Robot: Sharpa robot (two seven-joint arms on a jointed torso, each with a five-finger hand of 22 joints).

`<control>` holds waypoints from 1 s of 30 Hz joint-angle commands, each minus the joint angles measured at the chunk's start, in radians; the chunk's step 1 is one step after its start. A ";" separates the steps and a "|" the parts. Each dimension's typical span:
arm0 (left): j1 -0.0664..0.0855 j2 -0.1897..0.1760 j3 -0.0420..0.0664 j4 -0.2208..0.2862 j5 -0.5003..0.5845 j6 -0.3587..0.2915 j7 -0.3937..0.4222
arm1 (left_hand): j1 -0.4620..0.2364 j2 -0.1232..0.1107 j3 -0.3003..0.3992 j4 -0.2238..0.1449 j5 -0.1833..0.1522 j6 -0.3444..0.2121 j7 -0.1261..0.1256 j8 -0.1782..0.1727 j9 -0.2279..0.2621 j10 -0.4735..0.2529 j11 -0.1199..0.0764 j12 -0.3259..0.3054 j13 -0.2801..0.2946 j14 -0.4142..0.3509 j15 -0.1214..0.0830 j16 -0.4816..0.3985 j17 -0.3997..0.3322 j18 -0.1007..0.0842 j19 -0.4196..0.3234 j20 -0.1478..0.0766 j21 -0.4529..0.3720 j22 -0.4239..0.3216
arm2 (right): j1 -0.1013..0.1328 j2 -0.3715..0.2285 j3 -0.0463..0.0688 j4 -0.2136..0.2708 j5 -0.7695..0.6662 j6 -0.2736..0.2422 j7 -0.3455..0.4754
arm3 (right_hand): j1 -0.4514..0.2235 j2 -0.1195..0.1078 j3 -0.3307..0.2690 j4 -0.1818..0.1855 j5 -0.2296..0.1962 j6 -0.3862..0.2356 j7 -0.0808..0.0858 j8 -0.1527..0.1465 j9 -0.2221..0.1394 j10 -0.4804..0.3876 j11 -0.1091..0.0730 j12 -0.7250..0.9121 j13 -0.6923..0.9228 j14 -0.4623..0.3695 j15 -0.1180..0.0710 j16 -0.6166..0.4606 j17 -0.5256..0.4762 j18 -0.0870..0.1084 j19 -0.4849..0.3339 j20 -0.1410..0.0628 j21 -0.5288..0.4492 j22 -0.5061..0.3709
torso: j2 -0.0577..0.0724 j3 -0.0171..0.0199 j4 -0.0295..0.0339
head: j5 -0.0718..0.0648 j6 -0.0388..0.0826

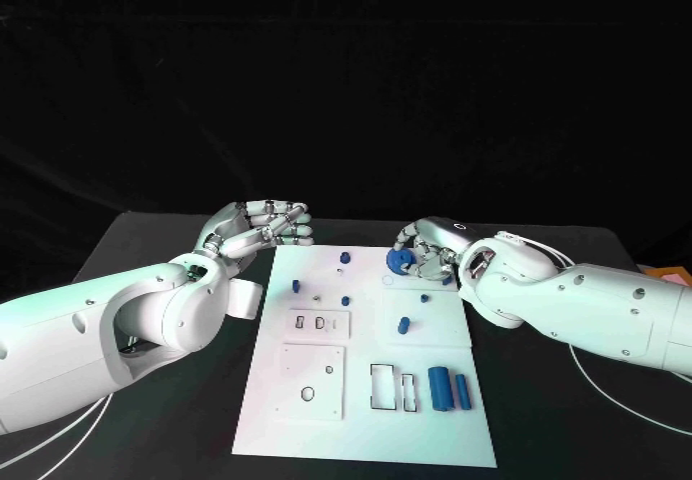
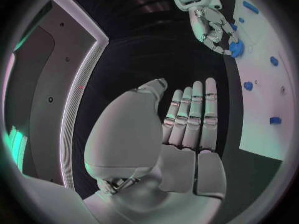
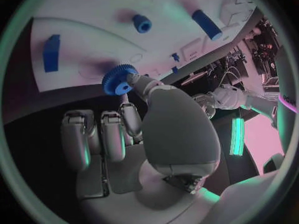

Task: Assemble the parts on the task board

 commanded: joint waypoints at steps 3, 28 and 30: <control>0.001 0.002 0.001 0.001 0.002 0.019 0.004 | -0.003 -0.002 0.007 0.000 -0.005 -0.005 0.008 -0.004 0.000 0.002 0.006 -0.004 0.001 -0.005 0.001 -0.005 0.002 0.011 -0.001 0.001 0.005 0.001 | 0.006 0.020 0.001 0.042 -0.135 -0.076 -0.027 | -0.014 0.001 0.007 -0.003 0.004 0.062 -0.015 0.017 0.013 0.004 0.000 0.004 -0.001 0.085 -0.008 0.003 0.173 -0.009 0.048 -0.005 0.005 0.193 | 0.001 -0.0004 0.0016 | 0.001 0.001; 0.001 0.016 0.001 -0.006 0.002 0.015 0.008 | -0.002 -0.002 0.008 -0.002 -0.005 -0.004 0.007 -0.005 0.000 0.003 0.006 -0.005 0.001 -0.005 0.001 -0.006 0.002 0.011 -0.001 0.001 0.006 0.002 | -0.023 0.236 -0.006 -0.065 -0.170 -0.062 -0.050 | -0.024 -0.001 0.013 -0.003 0.000 0.059 -0.014 0.013 0.011 0.003 0.000 0.002 -0.002 0.085 -0.008 0.003 0.173 -0.009 0.049 -0.006 0.006 0.194 | 0.003 -0.0002 0.0008 | 0.008 -0.005; 0.001 0.017 0.001 -0.007 0.002 0.015 0.008 | -0.002 -0.002 0.008 -0.002 -0.005 -0.004 0.007 -0.005 0.000 0.003 0.006 -0.005 0.001 -0.005 0.001 -0.006 0.002 0.011 -0.001 0.001 0.006 0.002 | -0.027 0.241 -0.006 -0.068 -0.168 -0.058 -0.049 | -0.027 -0.001 0.014 -0.003 0.000 0.058 -0.014 0.012 0.011 0.004 0.001 0.003 -0.001 0.085 -0.008 0.003 0.174 -0.009 0.049 -0.006 0.005 0.194 | 0.003 -0.0003 0.0006 | 0.009 -0.006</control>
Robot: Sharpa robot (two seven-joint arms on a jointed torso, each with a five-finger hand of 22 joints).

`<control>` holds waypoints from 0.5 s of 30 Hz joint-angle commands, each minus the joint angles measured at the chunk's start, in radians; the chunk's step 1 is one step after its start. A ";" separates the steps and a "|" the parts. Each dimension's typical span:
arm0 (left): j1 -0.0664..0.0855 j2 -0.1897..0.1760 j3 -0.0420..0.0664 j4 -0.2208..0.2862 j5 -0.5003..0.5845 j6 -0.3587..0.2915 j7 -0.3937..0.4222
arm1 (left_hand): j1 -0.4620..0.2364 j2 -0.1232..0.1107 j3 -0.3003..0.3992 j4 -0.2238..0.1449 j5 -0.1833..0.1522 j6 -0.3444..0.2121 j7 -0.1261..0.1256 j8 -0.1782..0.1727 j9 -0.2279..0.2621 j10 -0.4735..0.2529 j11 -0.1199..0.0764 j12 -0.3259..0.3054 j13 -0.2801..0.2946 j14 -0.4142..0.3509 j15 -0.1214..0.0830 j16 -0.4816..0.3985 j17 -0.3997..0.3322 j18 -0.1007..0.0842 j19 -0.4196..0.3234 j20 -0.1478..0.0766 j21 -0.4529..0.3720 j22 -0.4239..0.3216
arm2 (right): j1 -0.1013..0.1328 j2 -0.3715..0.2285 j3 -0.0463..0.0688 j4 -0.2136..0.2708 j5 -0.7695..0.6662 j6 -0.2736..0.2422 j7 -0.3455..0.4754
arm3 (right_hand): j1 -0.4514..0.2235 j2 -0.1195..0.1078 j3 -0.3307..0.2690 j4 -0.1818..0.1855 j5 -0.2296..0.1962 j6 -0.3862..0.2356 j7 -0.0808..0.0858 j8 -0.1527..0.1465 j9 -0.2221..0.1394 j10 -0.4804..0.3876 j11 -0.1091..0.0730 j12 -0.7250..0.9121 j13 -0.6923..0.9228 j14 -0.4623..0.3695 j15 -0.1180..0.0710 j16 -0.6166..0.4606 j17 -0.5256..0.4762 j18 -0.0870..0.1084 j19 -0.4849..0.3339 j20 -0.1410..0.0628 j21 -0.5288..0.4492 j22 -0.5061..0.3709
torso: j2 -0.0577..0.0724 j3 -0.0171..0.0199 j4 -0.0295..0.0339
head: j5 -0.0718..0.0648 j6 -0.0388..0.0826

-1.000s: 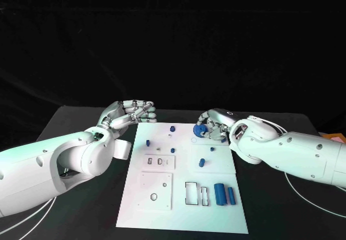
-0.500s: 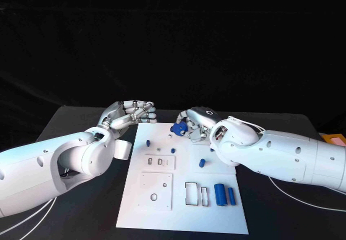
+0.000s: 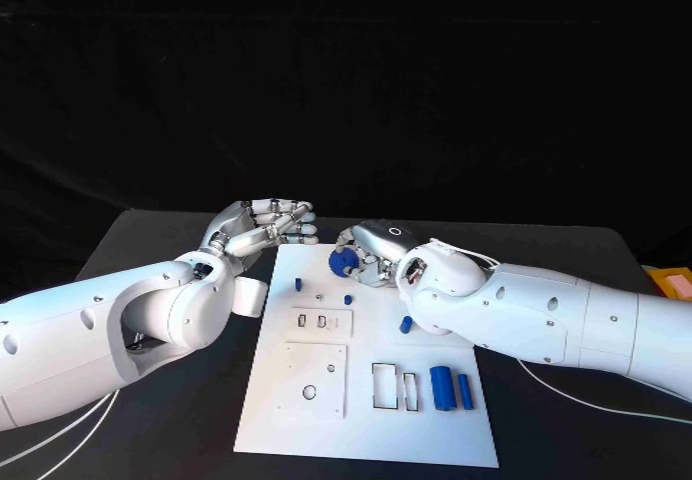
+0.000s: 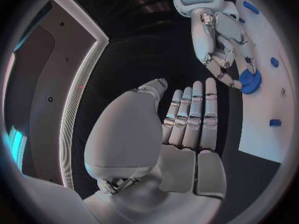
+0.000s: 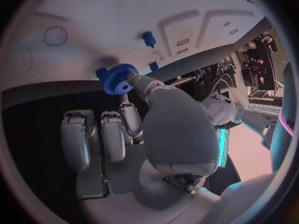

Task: Assemble the parts on the task board

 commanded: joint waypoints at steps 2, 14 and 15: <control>0.001 0.004 0.001 -0.001 0.002 0.015 0.008 | -0.002 -0.002 0.005 0.001 -0.005 -0.004 0.007 -0.005 0.000 0.003 0.006 -0.005 0.001 -0.005 0.001 -0.006 0.002 0.011 -0.001 0.001 0.006 0.001 | -0.005 0.009 0.000 -0.006 -0.013 0.011 0.000 | -0.011 0.004 0.004 0.000 0.000 0.051 -0.014 0.009 0.010 0.004 0.000 0.003 -0.001 0.085 -0.008 0.003 0.174 -0.009 0.049 -0.006 0.002 0.194 | 0.000 0.0000 -0.0010 | 0.002 -0.004; 0.001 0.006 0.001 -0.002 0.002 0.016 0.007 | -0.002 -0.002 0.005 0.001 -0.005 -0.004 0.007 -0.005 0.000 0.003 0.006 -0.005 0.001 -0.005 0.001 -0.006 0.002 0.011 -0.001 0.001 0.006 0.001 | -0.012 0.019 0.000 -0.024 -0.007 0.037 -0.008 | -0.024 0.000 0.007 0.002 -0.005 0.045 -0.012 0.003 0.008 0.002 0.002 0.000 -0.003 0.085 -0.007 0.003 0.173 -0.008 0.047 -0.006 0.000 0.192 | -0.001 0.0012 -0.0016 | 0.004 -0.006; 0.001 0.006 0.001 -0.002 0.002 0.016 0.007 | -0.002 -0.002 0.005 0.001 -0.005 -0.004 0.007 -0.005 0.000 0.003 0.006 -0.005 0.001 -0.005 0.001 -0.006 0.002 0.011 -0.001 0.001 0.006 0.001 | -0.013 0.020 0.000 -0.027 -0.007 0.037 -0.011 | -0.024 0.000 0.007 0.002 -0.005 0.045 -0.012 0.003 0.008 0.002 0.002 0.000 -0.003 0.085 -0.007 0.003 0.173 -0.008 0.047 -0.006 0.000 0.192 | -0.001 0.0012 -0.0013 | 0.004 -0.006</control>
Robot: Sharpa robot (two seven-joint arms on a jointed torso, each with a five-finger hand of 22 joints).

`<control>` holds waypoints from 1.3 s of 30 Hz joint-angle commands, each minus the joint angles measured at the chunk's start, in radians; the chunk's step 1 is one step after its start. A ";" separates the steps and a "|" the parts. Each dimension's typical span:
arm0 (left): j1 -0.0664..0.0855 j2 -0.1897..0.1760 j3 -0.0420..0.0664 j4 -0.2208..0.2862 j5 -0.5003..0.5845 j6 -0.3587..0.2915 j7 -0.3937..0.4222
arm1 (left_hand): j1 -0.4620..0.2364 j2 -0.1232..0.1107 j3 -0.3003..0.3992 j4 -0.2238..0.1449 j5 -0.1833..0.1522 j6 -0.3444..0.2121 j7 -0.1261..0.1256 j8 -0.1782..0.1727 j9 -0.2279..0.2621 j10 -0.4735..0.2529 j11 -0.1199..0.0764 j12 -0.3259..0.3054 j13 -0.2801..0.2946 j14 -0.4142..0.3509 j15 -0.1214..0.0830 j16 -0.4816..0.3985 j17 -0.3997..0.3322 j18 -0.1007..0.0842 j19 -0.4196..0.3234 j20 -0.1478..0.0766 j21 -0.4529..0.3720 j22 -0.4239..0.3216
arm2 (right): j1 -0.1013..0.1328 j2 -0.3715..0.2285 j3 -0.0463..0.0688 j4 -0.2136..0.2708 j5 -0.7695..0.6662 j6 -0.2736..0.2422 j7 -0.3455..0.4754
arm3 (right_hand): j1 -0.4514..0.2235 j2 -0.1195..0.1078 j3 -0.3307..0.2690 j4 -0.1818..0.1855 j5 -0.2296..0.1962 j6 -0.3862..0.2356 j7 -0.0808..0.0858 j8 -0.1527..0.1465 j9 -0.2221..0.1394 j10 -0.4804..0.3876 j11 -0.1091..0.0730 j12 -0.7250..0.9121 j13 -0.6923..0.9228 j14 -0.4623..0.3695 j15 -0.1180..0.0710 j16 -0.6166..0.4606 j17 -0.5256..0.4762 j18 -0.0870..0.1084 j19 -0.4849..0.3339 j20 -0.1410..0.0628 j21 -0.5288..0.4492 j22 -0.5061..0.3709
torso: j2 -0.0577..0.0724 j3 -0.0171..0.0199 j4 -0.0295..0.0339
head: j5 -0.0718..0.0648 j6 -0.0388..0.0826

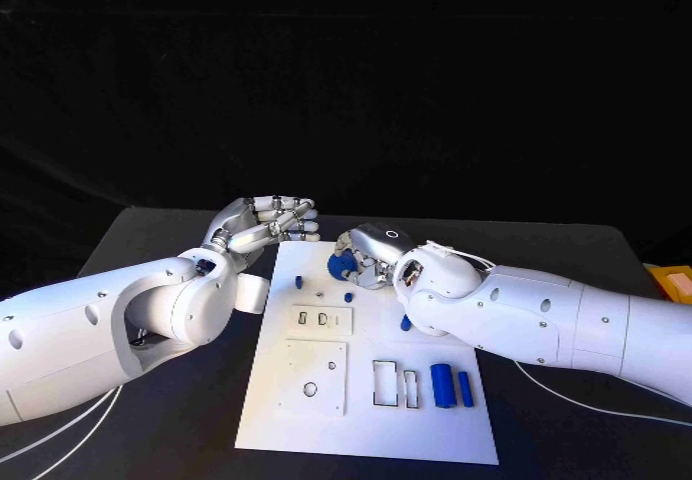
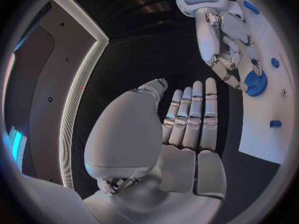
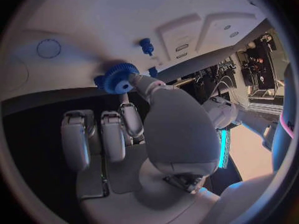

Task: Assemble the parts on the task board

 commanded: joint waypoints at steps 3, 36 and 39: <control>0.001 0.002 0.001 0.001 0.002 0.016 0.007 | -0.002 -0.002 0.005 0.001 -0.005 -0.004 0.007 -0.005 0.000 0.003 0.006 -0.005 0.001 -0.005 0.001 -0.006 0.002 0.011 -0.001 0.001 0.006 0.001 | -0.001 0.006 0.000 -0.013 -0.009 0.020 -0.020 | -0.010 -0.001 0.008 0.002 -0.002 0.033 -0.011 0.002 0.007 0.000 0.003 -0.001 -0.003 0.085 -0.006 0.003 0.172 -0.008 0.046 -0.006 -0.001 0.192 | 0.000 0.0006 0.0009 | -0.001 0.002; 0.001 -0.006 0.001 0.003 0.002 0.016 0.006 | -0.002 -0.002 0.005 0.001 -0.005 -0.004 0.007 -0.005 0.000 0.003 0.006 -0.005 0.001 -0.005 0.001 -0.006 0.002 0.011 -0.001 0.001 0.006 0.001 | 0.001 -0.084 0.001 0.054 0.094 -0.040 0.033 | -0.139 -0.028 -0.098 0.096 -0.007 -0.024 0.015 -0.098 -0.024 -0.030 0.029 -0.022 -0.028 0.083 0.019 0.002 0.169 -0.004 0.036 0.019 -0.013 0.184 | -0.002 0.0013 -0.0020 | -0.005 0.003; 0.001 -0.008 0.001 0.002 0.002 0.018 0.007 | -0.002 -0.002 0.005 0.001 -0.005 -0.004 0.007 -0.005 0.000 0.003 0.006 -0.005 0.001 -0.005 0.001 -0.006 0.002 0.011 -0.001 0.001 0.006 0.001 | 0.010 -0.150 0.005 0.110 0.163 -0.067 0.083 | -0.123 -0.024 -0.095 0.090 -0.005 -0.024 0.015 -0.101 -0.025 -0.029 0.029 -0.021 -0.026 0.083 0.018 0.002 0.168 -0.003 0.032 0.018 -0.017 0.180 | -0.003 0.0008 -0.0043 | -0.007 0.005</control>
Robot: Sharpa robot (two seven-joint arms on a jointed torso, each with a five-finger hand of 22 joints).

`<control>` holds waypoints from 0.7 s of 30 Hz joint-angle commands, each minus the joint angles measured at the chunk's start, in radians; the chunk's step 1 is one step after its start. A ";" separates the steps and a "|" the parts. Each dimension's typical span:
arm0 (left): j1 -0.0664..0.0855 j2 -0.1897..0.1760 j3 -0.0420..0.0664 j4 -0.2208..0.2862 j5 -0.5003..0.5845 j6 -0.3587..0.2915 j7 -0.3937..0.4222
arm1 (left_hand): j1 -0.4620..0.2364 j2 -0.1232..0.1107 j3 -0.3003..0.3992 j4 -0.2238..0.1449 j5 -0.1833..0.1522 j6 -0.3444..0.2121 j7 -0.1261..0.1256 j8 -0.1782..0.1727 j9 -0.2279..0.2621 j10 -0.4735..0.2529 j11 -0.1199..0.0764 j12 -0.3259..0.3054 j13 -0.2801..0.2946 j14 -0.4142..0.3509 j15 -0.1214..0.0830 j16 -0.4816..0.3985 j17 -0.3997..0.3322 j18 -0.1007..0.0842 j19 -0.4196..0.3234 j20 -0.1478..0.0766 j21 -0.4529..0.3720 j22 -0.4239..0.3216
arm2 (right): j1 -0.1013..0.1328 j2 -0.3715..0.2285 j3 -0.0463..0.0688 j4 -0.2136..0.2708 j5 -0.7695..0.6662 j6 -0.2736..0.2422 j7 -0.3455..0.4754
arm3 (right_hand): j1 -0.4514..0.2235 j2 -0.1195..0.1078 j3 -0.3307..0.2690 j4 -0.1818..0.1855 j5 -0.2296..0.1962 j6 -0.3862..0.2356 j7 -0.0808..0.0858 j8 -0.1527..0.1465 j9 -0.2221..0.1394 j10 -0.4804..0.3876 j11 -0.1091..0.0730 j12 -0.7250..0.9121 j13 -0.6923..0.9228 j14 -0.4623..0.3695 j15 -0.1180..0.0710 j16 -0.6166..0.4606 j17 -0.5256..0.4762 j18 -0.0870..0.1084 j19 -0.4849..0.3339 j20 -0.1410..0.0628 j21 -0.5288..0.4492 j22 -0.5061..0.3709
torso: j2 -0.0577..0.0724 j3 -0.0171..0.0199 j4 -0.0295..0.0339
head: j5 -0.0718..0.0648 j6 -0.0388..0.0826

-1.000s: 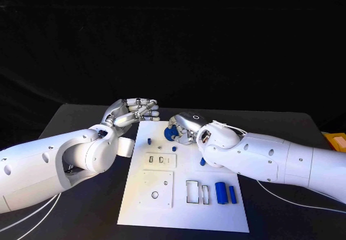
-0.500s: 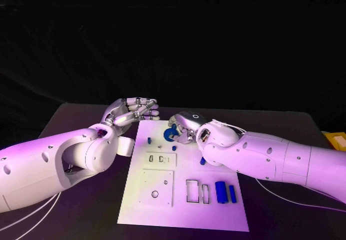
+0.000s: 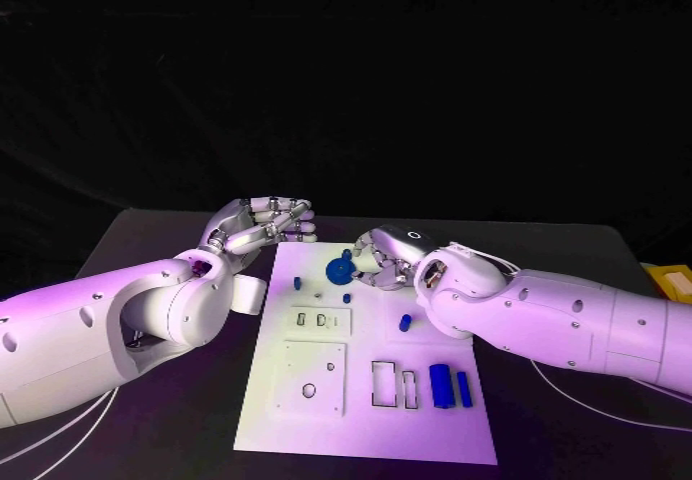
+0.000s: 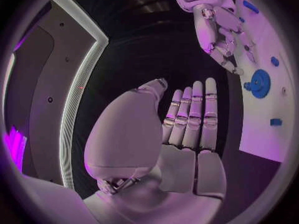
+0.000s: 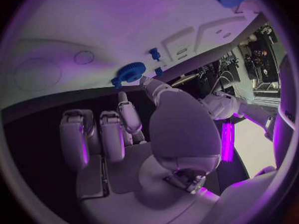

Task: Assemble the parts on the task board

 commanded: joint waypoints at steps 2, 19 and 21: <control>0.001 -0.002 0.001 -0.001 0.002 0.020 0.008 | -0.003 -0.003 0.008 -0.001 -0.006 -0.004 0.008 -0.006 0.000 0.005 0.006 -0.008 0.001 -0.005 0.001 -0.007 0.004 0.011 -0.003 0.001 0.009 0.002 | 0.018 -0.092 0.005 0.074 0.168 -0.055 0.118 | 0.029 0.006 0.005 -0.014 0.006 0.012 0.002 -0.006 0.001 0.005 -0.001 0.005 0.002 0.081 0.001 0.001 0.166 -0.002 0.030 -0.001 -0.004 0.177 | -0.002 0.0004 -0.0043 | -0.005 0.005; -0.001 0.016 -0.001 -0.051 0.003 0.038 0.014 | -0.004 -0.004 0.008 -0.002 -0.006 -0.004 0.007 -0.006 0.000 0.005 0.006 -0.009 0.001 -0.005 0.001 -0.007 0.004 0.011 -0.003 0.001 0.009 0.002 | 0.032 -0.363 0.004 0.079 0.414 0.119 0.315 | 0.104 -0.006 0.013 -0.069 0.010 0.008 0.001 -0.024 -0.002 -0.010 -0.001 -0.005 -0.009 0.084 0.000 0.006 0.182 0.001 0.020 -0.001 -0.016 0.168 | -0.012 0.0166 -0.0305 | -0.021 0.007; -0.002 0.017 -0.001 -0.054 0.003 0.039 0.014 | -0.004 -0.004 0.008 -0.002 -0.006 -0.004 0.007 -0.006 0.000 0.005 0.006 -0.009 0.001 -0.005 0.001 -0.007 0.004 0.011 -0.003 0.001 0.009 0.002 | 0.028 -0.369 0.003 0.066 0.412 0.124 0.321 | 0.106 -0.008 0.012 -0.070 0.010 0.007 0.002 -0.026 -0.003 -0.011 -0.001 -0.005 -0.009 0.084 0.000 0.006 0.181 0.001 0.020 -0.001 -0.017 0.168 | -0.012 0.0181 -0.0305 | -0.021 0.005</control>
